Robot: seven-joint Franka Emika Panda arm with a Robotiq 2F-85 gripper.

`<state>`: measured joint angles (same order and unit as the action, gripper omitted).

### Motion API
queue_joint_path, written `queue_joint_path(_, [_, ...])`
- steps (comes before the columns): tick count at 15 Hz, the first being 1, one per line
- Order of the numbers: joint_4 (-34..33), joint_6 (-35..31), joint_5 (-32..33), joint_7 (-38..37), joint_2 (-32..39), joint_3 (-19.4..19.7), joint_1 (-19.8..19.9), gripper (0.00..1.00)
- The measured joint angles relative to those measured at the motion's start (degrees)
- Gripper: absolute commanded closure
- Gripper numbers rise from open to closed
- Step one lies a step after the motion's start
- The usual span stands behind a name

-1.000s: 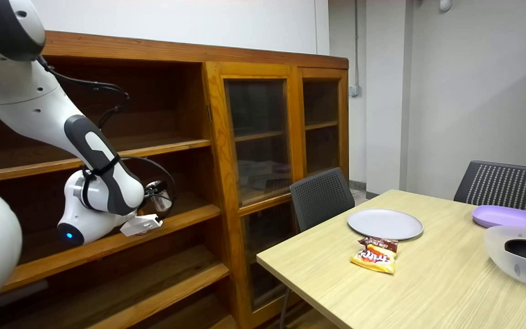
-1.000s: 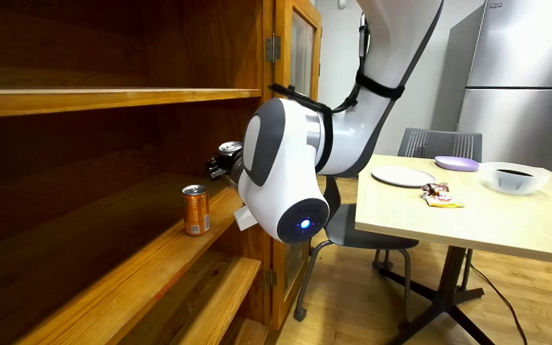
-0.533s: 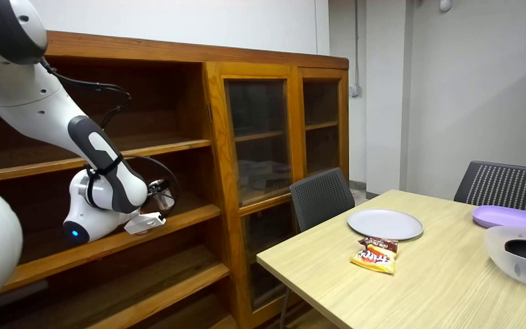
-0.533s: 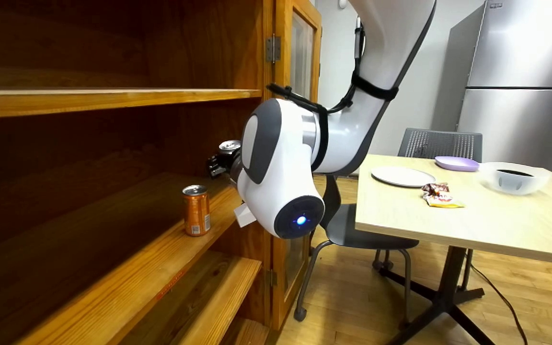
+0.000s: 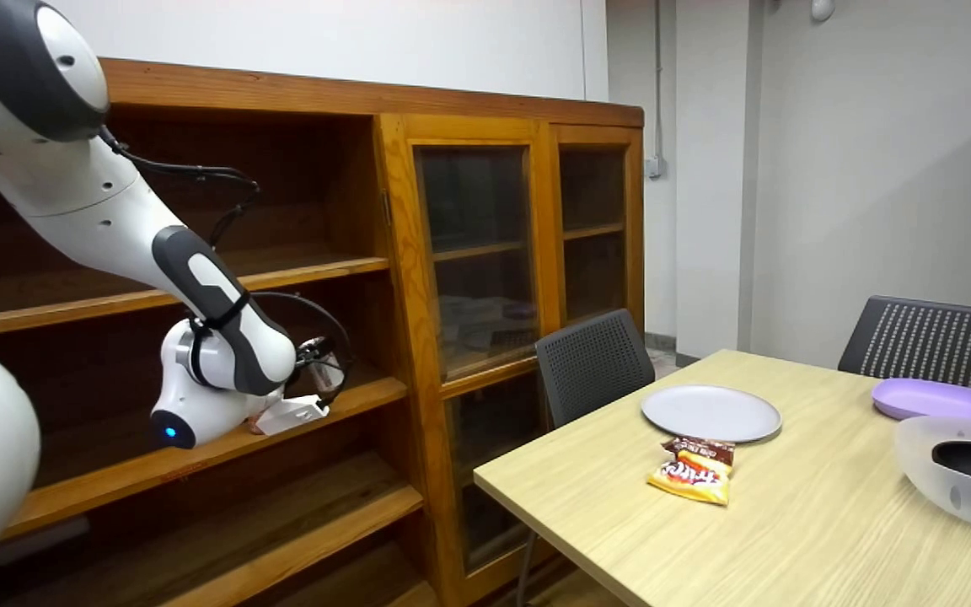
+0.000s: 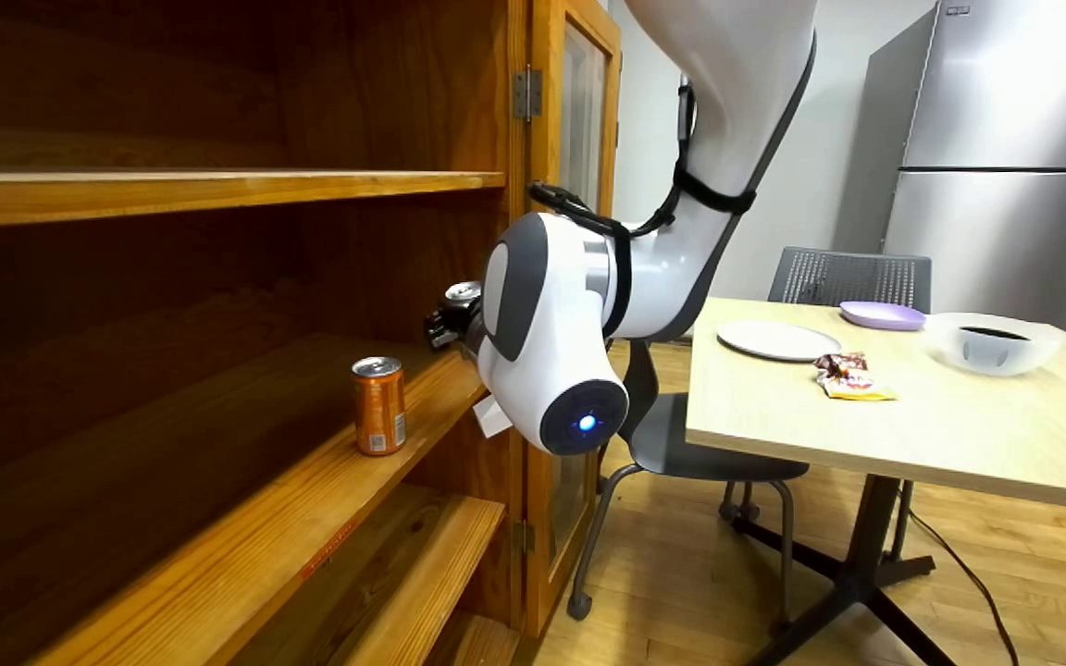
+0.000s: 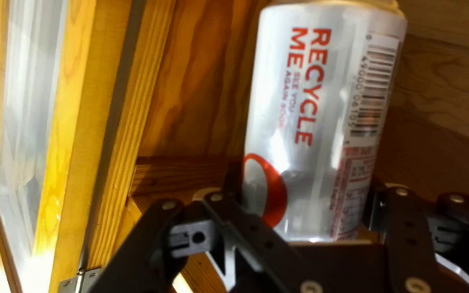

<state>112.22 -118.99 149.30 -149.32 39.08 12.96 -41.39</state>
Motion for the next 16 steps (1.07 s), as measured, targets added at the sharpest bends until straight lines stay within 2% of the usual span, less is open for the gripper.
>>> queue_joint_path(8, [-5.9, -2.4, 0.0, 0.0, 4.7, 1.2, 0.2, 0.60])
queue_joint_path(16, [-7.9, -4.2, 0.0, 0.0, 5.9, 1.2, -0.1, 0.60])
